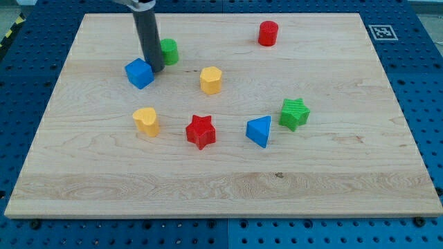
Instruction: Push the blue cube to the left side of the yellow heart
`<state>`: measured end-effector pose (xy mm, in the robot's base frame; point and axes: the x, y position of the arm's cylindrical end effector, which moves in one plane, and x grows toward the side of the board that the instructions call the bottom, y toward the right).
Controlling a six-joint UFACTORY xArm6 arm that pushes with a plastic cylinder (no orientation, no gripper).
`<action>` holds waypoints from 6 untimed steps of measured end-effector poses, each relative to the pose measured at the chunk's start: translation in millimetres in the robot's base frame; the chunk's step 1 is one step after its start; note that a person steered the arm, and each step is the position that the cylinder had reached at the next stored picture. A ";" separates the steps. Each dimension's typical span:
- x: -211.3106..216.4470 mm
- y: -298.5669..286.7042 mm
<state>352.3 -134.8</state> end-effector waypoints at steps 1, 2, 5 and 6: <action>-1.7 -17.2; -1.7 -29.8; 32.8 -41.9; 61.7 -42.0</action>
